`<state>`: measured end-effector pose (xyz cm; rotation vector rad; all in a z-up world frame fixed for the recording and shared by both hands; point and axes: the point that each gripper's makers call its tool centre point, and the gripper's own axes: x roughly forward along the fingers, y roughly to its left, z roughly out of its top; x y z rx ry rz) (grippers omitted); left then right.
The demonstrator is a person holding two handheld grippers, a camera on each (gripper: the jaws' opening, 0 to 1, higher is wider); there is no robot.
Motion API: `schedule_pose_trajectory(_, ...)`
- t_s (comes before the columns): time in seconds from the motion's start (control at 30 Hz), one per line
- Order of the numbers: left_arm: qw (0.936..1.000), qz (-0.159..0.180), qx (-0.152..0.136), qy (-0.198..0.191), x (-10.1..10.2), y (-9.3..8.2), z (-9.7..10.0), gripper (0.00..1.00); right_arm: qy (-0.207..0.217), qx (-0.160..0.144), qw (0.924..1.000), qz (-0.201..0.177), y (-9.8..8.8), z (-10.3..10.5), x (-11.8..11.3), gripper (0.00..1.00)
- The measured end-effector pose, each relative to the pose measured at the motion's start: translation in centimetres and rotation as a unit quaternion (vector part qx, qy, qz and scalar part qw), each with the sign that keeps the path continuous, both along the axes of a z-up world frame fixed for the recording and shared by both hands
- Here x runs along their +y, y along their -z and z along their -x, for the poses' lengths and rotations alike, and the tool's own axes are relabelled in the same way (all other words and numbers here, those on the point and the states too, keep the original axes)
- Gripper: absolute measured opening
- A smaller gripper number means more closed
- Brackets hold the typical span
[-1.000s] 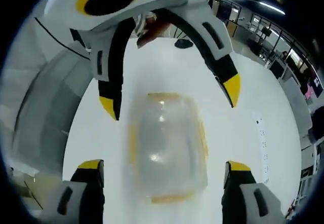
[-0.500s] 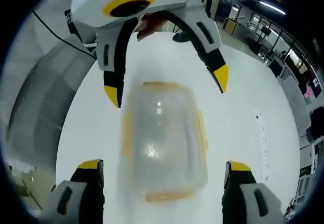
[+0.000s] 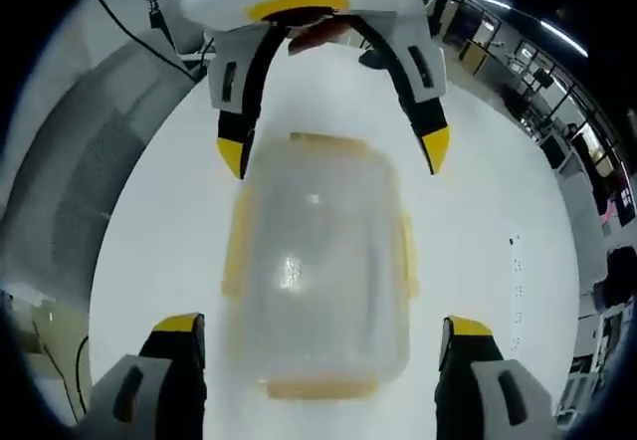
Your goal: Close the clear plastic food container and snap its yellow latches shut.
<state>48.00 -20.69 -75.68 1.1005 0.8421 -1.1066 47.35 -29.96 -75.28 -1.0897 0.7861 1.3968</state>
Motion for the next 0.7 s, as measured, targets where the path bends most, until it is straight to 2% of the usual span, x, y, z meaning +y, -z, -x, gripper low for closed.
schedule_pose_trajectory(0.2,0.9999,-0.014,-0.004,-0.006,0.43,0.08,-0.36,0.95,0.003,-0.002,1.0000,0.007,0.27,-0.28,-0.14,0.97)
schedule_pose_trajectory(0.7,0.9998,-0.014,0.013,-0.003,0.02,0.66,0.19,0.94,0.009,0.004,0.9999,0.011,0.83,-0.48,-0.54,0.97)
